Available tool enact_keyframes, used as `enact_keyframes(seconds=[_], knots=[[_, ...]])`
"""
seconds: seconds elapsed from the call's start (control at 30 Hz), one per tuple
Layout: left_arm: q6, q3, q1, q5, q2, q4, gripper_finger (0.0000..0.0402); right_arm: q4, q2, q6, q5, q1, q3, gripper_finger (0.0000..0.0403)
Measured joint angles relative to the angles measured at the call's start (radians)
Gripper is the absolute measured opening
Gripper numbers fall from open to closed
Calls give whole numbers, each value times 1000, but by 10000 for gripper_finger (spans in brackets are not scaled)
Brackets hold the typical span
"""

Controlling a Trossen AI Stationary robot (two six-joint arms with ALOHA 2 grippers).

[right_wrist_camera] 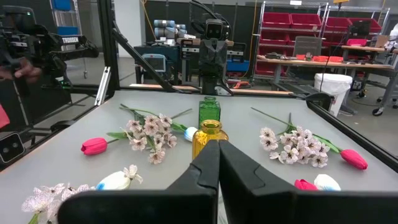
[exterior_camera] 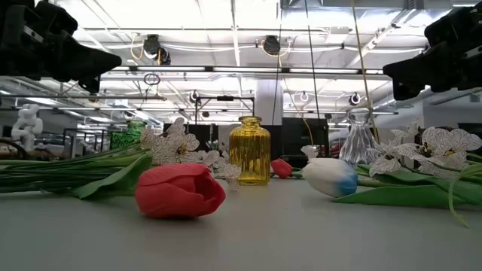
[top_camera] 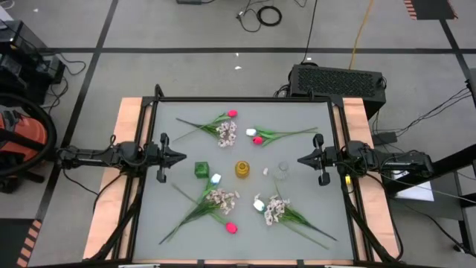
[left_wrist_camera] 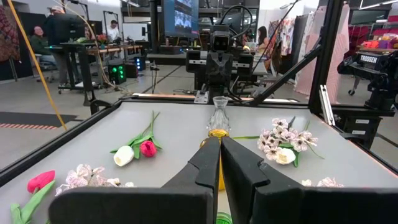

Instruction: Sort flowers into vase by color

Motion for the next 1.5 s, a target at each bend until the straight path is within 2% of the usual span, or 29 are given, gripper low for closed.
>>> enact_keyframes(seconds=[0.57, 0.7, 0.8, 1.0, 1.2, 1.37, 1.5], knots=[[0, 0, 0, -7, 0, 12, 25, 0, 0, 0, 0, 0, 0, 0], [-61, 7, 0, -136, 2, 96, 25, 0, 0, 0, 0, 0, 0, 0], [-103, 60, 0, -152, 29, 60, 25, 0, 0, 0, 0, 0, 0, 0], [-138, 274, 0, -121, 189, -37, 25, 0, 0, 0, 0, 0, 0, 0], [-202, 643, 0, -100, 471, -207, 25, -1, 0, 0, 20, 0, 0, 0], [-43, 948, 0, -111, 702, -354, 25, -2, 0, 7, 29, 0, 0, 0], [80, 1062, 0, -123, 833, -348, 25, -1, 0, 35, 27, 0, 0, 0]])
